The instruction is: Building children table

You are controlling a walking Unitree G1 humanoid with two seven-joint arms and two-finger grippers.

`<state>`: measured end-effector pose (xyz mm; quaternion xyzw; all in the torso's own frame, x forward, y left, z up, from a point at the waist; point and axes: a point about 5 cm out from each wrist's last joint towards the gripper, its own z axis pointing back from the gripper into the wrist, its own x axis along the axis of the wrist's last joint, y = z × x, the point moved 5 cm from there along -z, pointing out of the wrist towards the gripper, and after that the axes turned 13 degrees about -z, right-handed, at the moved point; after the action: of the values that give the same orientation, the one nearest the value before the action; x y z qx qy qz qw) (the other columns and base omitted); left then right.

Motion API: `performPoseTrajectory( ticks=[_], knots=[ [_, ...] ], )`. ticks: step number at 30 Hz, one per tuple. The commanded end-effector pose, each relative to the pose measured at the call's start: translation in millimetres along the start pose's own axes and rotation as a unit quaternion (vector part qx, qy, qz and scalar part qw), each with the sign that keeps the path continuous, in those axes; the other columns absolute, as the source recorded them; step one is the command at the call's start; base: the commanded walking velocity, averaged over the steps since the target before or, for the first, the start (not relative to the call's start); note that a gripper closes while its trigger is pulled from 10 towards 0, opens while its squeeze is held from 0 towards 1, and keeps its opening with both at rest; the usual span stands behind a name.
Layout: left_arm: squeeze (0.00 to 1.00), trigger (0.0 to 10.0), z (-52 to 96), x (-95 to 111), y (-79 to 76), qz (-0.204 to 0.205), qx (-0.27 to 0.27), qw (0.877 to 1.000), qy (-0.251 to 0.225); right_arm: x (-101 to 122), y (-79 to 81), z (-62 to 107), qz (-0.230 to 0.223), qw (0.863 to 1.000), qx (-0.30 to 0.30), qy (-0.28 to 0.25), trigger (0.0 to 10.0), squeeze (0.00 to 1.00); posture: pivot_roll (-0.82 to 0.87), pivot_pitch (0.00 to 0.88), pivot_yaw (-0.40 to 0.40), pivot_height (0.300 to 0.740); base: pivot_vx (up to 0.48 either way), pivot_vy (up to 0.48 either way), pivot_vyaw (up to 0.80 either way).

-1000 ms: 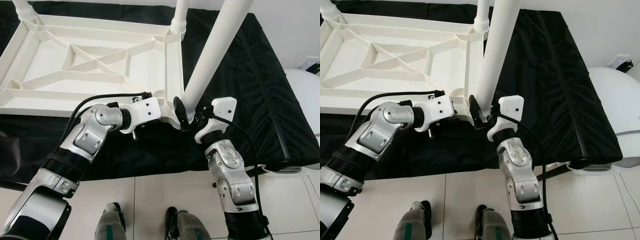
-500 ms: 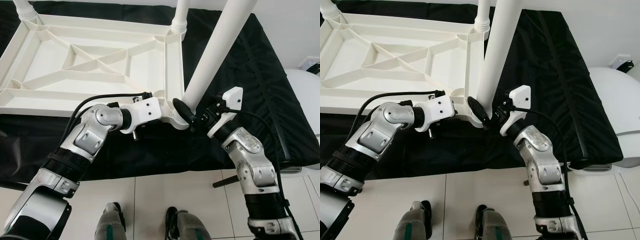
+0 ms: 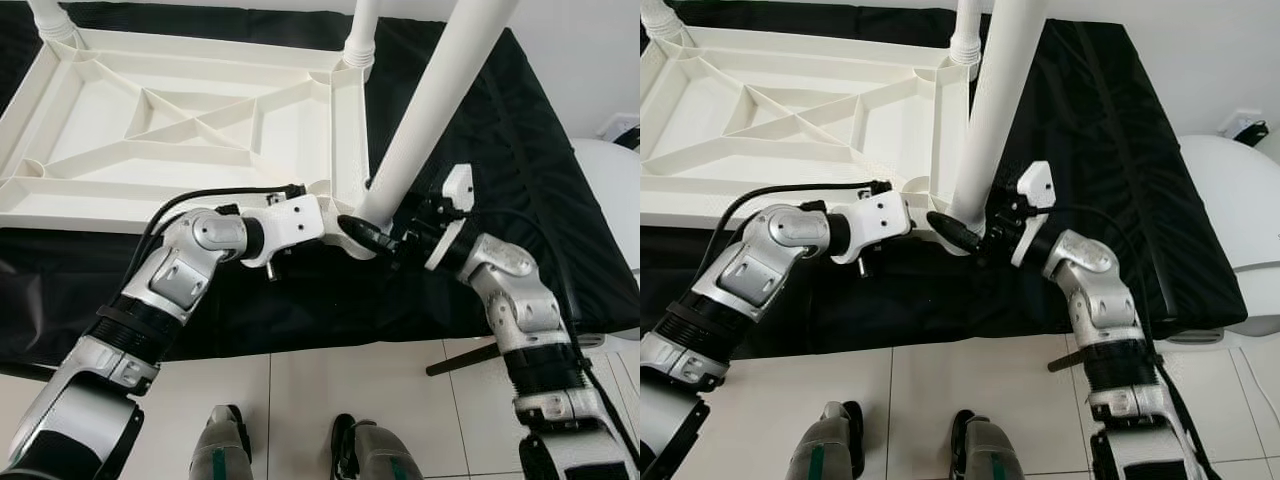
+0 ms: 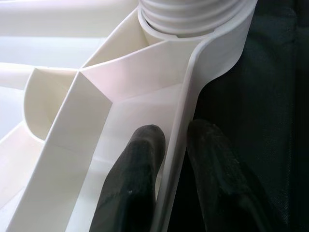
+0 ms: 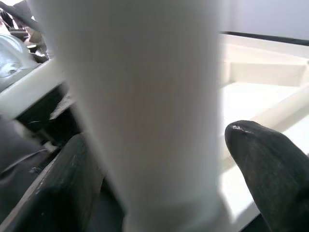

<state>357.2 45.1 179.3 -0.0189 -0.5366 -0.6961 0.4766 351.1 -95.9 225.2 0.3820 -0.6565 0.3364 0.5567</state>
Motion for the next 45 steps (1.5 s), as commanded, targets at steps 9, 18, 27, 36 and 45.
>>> performPoseTrajectory(
  ticks=[9, 18, 27, 36, 45],
  knots=[
    [0.0, 10.0, 0.7, -0.1, 2.0, -0.011, 0.006, 1.0, 0.003, 4.0, -7.9, -2.2, 0.011, 1.0, 0.011, -0.008, 7.9, 0.0, 0.08, 0.216, -0.021, 0.74, 0.0, 0.0, 0.0],
    [0.0, 10.0, 0.0, 0.2, 2.7, -0.012, 0.005, 1.0, 0.003, 4.9, -7.2, -4.2, 0.014, 0.999, 0.033, -0.016, 0.0, 0.0, 0.08, 0.215, -0.018, 0.74, 0.0, 0.0, 0.0],
    [0.0, 10.0, 0.0, 0.7, 2.2, -0.012, 0.003, 1.0, 0.002, 2.9, -9.3, -1.7, 0.005, 0.999, 0.029, -0.018, 0.0, 0.0, 0.08, 0.222, -0.015, 0.74, 0.0, 0.0, 0.0],
    [0.0, 10.0, 0.0, 0.6, 0.6, -0.012, 0.001, 1.0, 0.002, -3.1, -12.2, 1.5, -0.006, 1.0, 0.013, -0.018, 0.0, 0.0, 0.08, 0.225, -0.017, 0.74, 0.0, 0.0, 0.0],
    [0.0, 10.0, 0.4, 0.5, -0.7, -0.011, 0.001, 1.0, 0.002, -11.0, -14.8, 2.6, -0.018, 0.999, -0.024, -0.02, 3.1, 0.0, 0.08, 0.217, -0.023, 0.74, 0.0, 0.0, 0.0]
  ],
)
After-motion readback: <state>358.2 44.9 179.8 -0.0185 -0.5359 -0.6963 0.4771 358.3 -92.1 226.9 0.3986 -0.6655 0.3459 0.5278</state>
